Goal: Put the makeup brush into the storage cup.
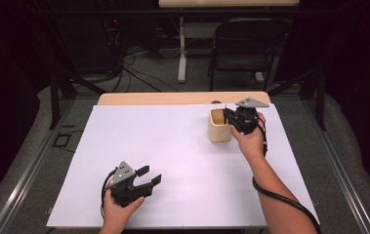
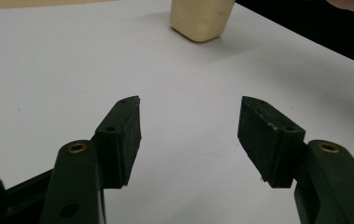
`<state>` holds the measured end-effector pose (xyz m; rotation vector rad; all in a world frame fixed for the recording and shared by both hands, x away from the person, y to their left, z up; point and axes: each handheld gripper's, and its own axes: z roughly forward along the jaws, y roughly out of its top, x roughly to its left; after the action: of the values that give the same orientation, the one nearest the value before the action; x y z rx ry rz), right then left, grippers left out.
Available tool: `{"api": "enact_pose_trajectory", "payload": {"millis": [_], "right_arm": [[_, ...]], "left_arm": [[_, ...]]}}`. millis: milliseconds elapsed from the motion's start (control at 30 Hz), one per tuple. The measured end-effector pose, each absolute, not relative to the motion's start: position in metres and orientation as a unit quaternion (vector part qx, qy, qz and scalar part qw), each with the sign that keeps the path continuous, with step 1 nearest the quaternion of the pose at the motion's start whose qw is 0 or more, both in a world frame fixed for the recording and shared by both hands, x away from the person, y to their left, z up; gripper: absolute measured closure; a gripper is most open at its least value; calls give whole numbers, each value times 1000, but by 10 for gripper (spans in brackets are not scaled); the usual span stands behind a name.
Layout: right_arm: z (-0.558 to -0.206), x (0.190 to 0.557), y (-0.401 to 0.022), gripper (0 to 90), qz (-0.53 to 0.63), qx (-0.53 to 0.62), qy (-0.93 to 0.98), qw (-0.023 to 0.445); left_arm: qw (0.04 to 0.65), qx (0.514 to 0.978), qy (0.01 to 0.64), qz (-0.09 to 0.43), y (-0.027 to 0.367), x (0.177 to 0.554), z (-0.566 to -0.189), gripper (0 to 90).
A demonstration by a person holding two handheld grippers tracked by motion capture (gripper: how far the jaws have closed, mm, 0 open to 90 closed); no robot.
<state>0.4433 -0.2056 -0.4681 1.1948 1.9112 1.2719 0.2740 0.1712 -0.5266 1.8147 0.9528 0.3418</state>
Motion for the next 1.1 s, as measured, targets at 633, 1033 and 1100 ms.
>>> {"api": "enact_pose_trajectory", "payload": {"millis": [633,1033,1100], "right_arm": [[-471,443,-204,730,467,441,719,264],[-468,444,-204,543,470,439,718,265],[-467,444,-204,524,470,441,718,264]], "left_arm": [[508,752,396,141,172,274,-526,396],[508,752,396,142,172,274,-526,396],[509,751,396,142,172,274,-526,396]]}}
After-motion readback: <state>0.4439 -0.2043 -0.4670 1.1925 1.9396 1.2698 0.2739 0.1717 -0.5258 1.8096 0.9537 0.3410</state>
